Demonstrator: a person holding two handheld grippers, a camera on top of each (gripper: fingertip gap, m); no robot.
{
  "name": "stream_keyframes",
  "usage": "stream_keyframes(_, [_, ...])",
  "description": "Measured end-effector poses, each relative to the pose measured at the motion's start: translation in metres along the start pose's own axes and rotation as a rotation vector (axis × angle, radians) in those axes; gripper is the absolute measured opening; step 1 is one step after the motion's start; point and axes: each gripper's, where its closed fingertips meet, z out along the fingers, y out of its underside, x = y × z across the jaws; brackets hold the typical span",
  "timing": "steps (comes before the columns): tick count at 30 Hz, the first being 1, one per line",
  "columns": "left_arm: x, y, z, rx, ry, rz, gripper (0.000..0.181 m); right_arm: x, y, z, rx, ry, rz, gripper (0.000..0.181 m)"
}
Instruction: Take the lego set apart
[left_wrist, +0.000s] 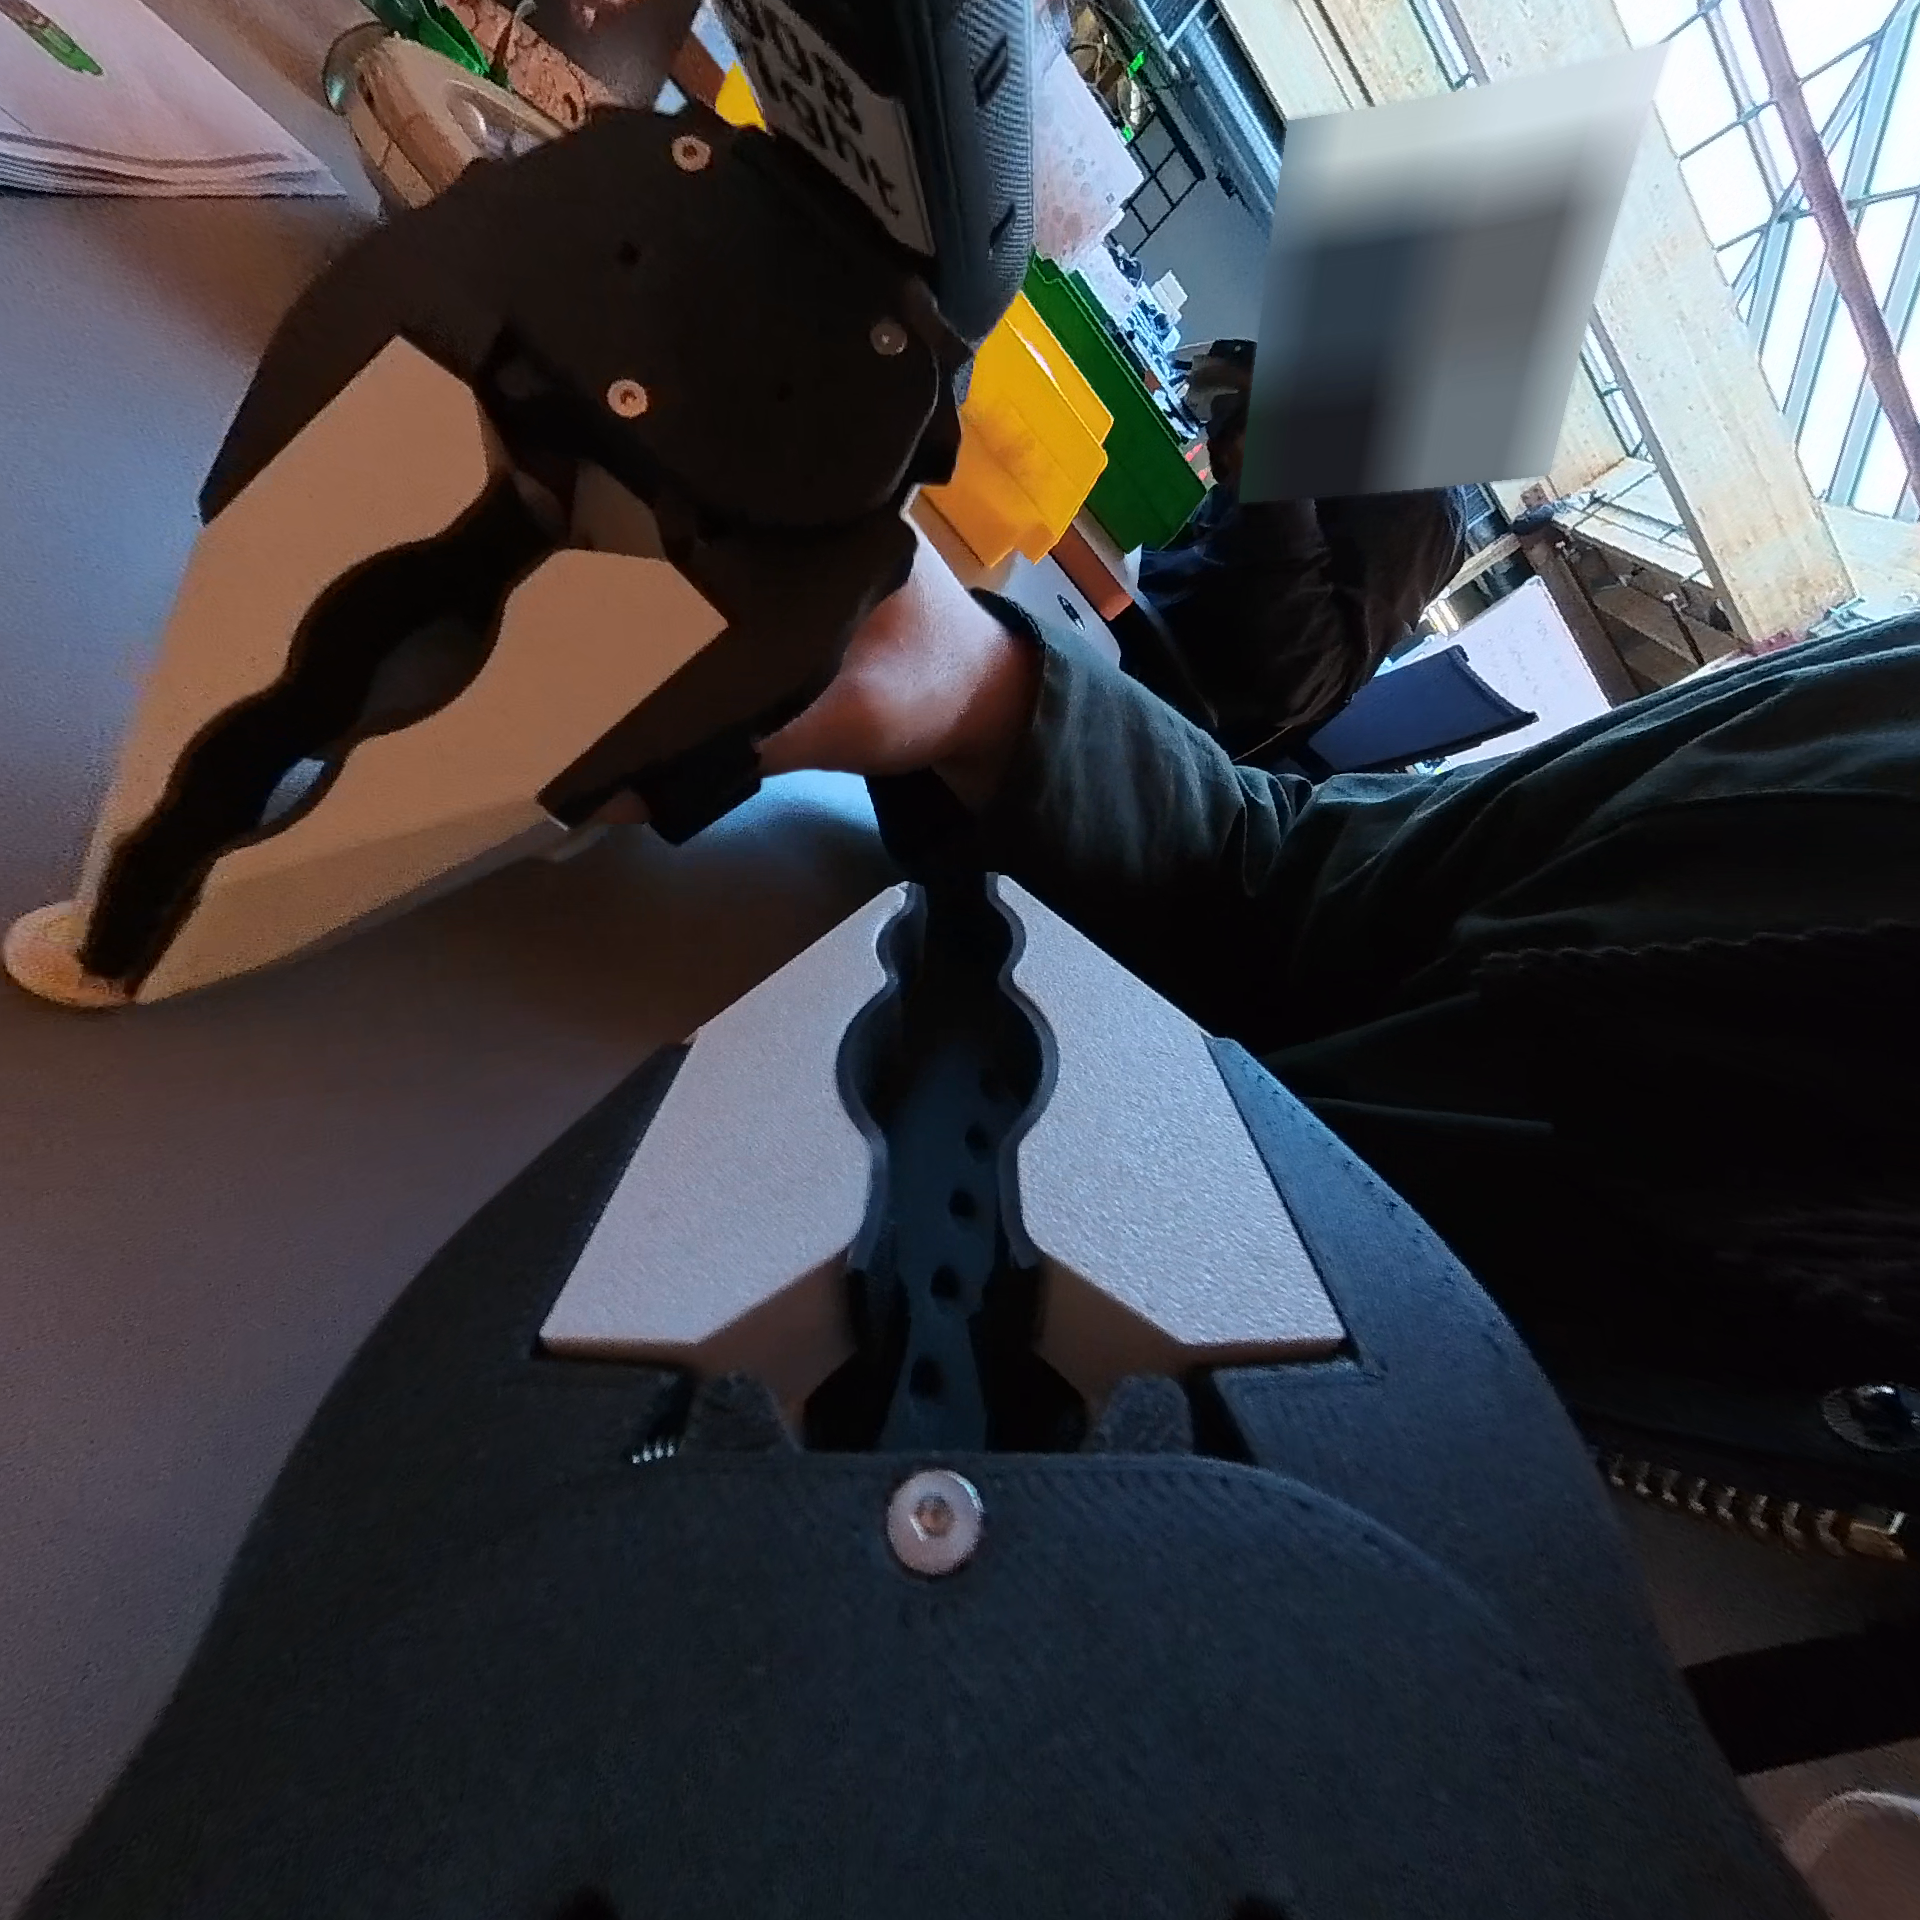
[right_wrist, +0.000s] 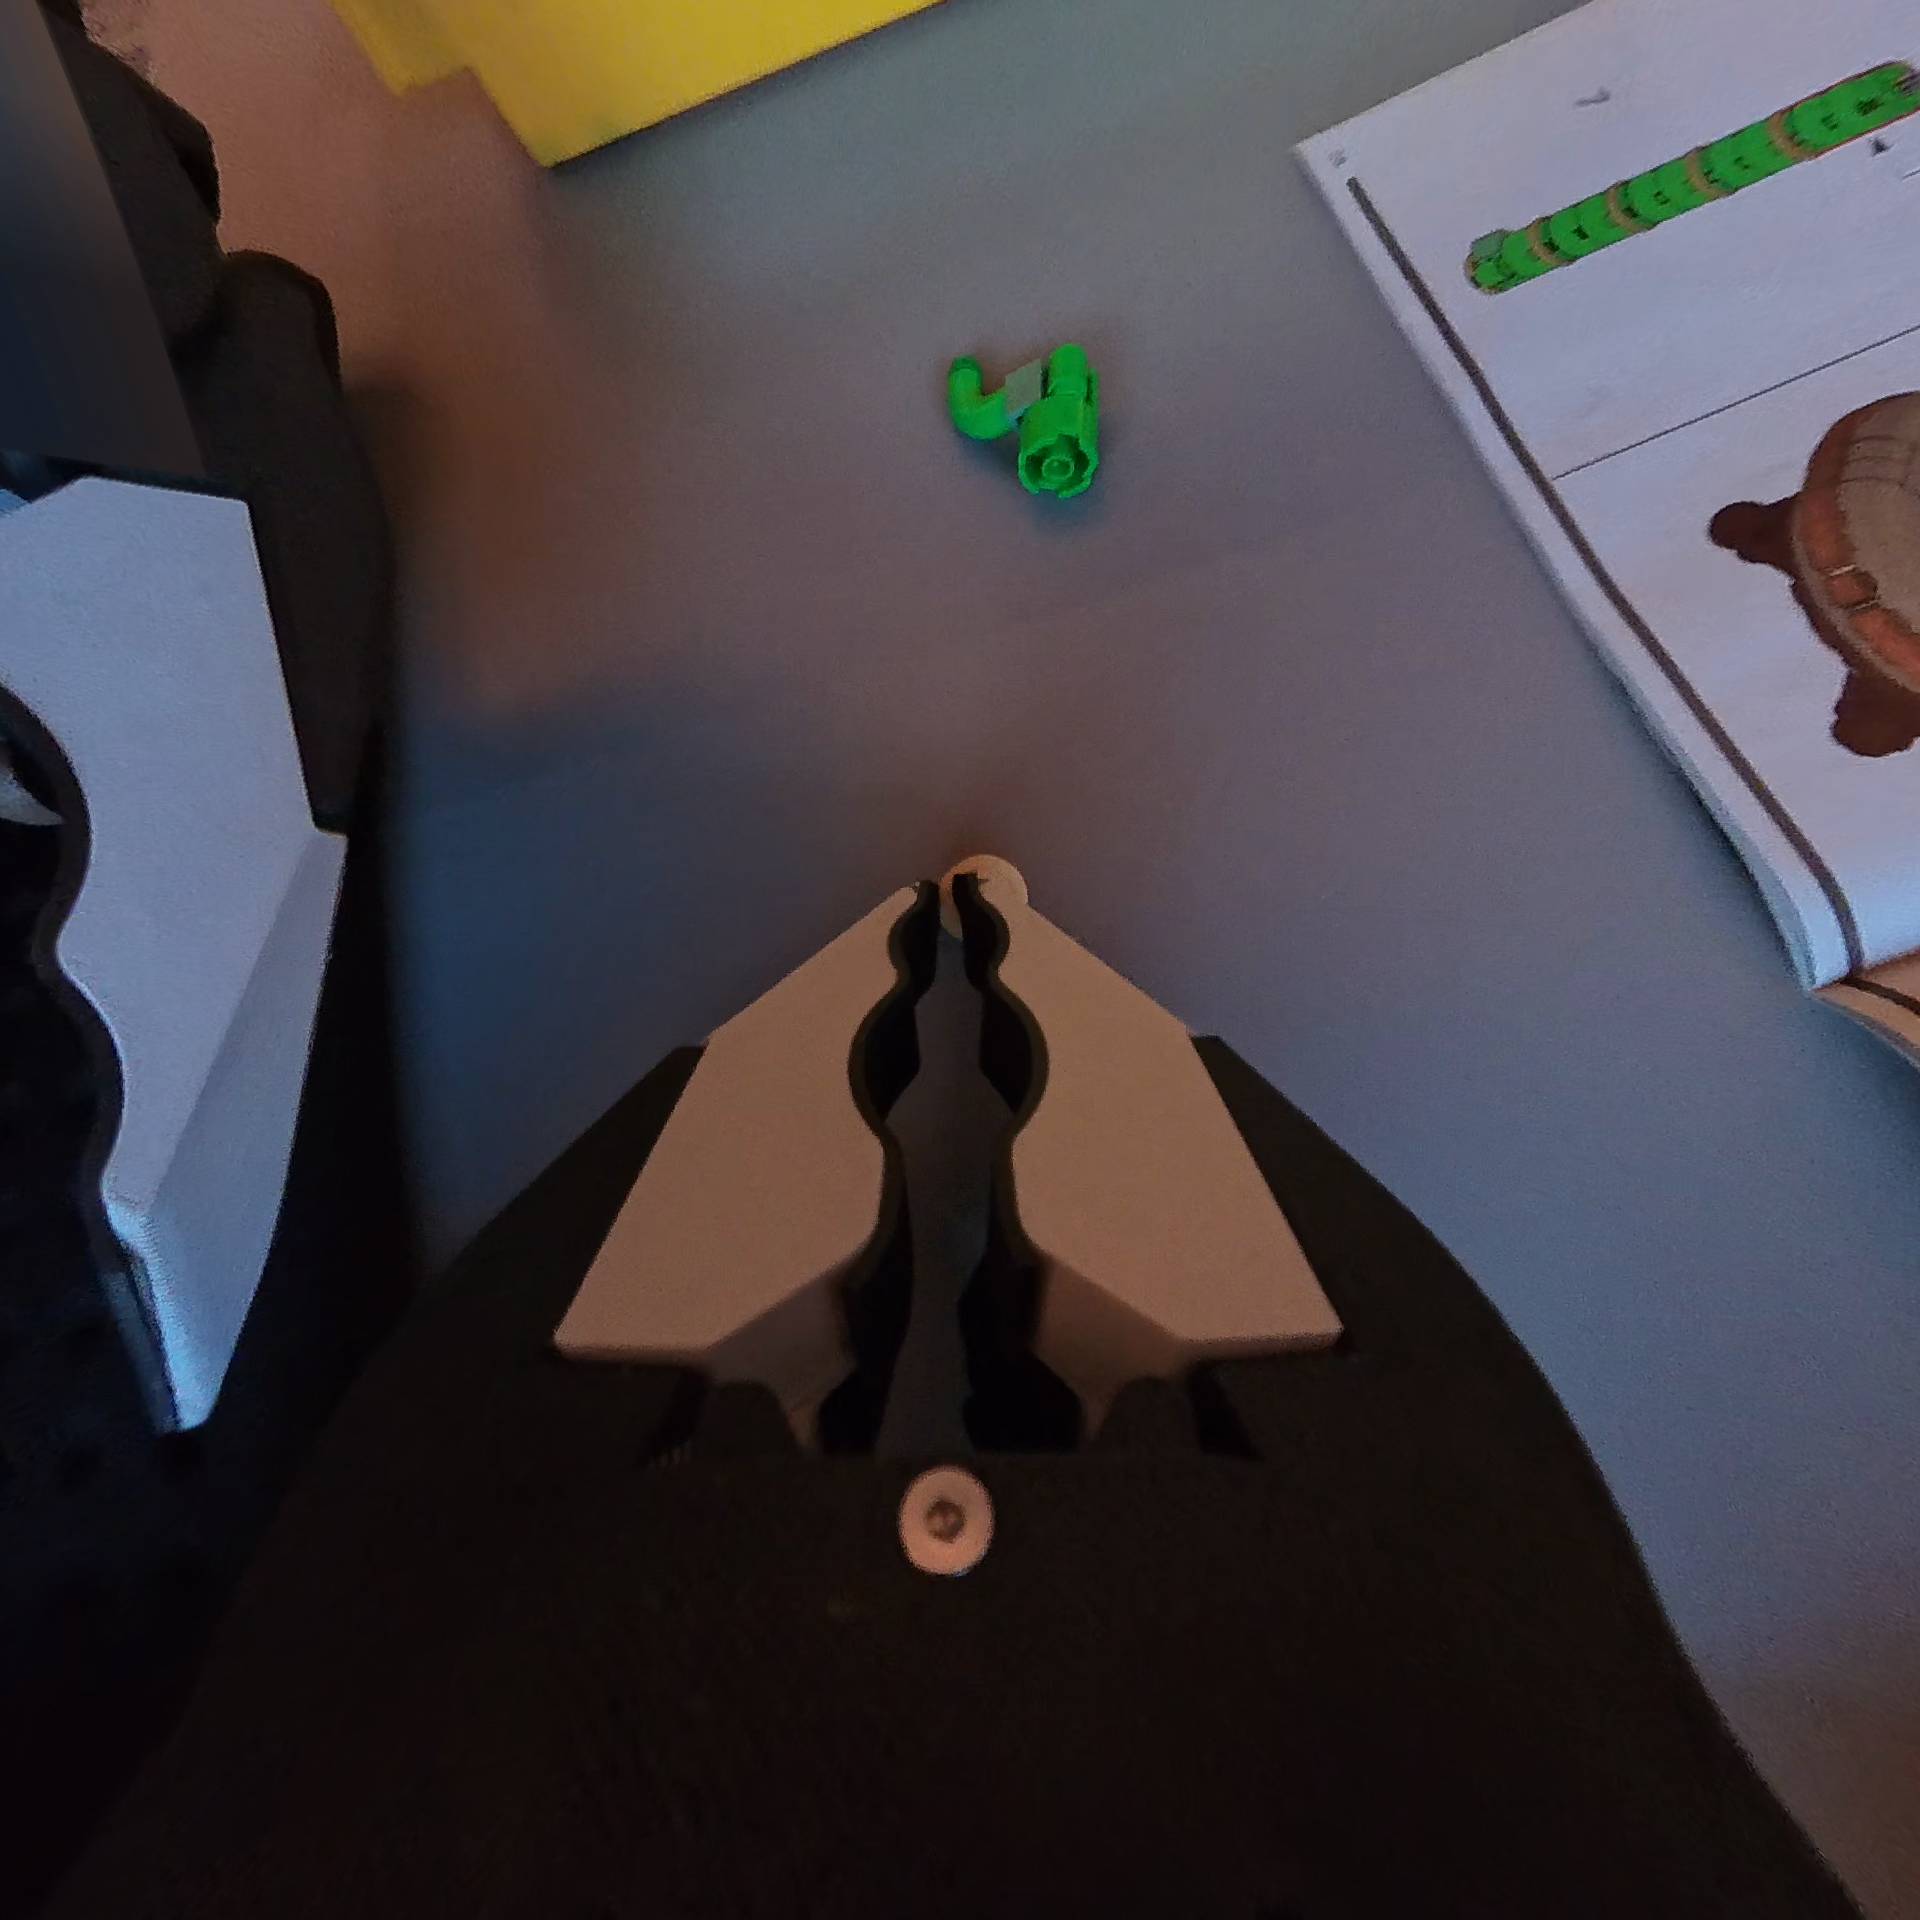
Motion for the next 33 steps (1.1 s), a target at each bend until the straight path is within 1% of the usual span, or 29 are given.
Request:
stream_keyframes(8, [0.004,0.002,0.000,-0.006,0.028,-0.010,0.009,0.001,0.000,0.000,-0.008,0.012,-0.012,0.004])
stream_keyframes(12, [0.004,0.001,-0.001,0.003,0.039,-0.028,0.010,0.003,0.002,-0.003,-0.032,0.066,-0.073,0.007])
stream_keyframes(17, [0.003,0.004,0.001,-0.013,0.032,-0.033,0.010,0.003,-0.001,-0.005,-0.027,0.120,-0.149,0.014])
stream_keyframes(20, [0.005,0.004,0.002,-0.016,0.044,-0.035,0.011,0.003,-0.008,-0.008,0.016,0.131,-0.168,0.017])
stream_keyframes(26, [0.011,0.004,0.001,-0.010,0.088,-0.047,0.012,0.003,-0.028,-0.018,0.161,0.122,-0.155,0.022])
stream_keyframes(29, [0.012,0.004,0.000,-0.009,0.101,-0.052,0.012,0.008,-0.031,-0.021,0.188,0.158,-0.185,0.022])
stream_keyframes(33, [0.013,0.004,-0.001,-0.009,0.110,-0.059,0.012,0.010,-0.030,-0.019,0.179,0.186,-0.225,0.022])
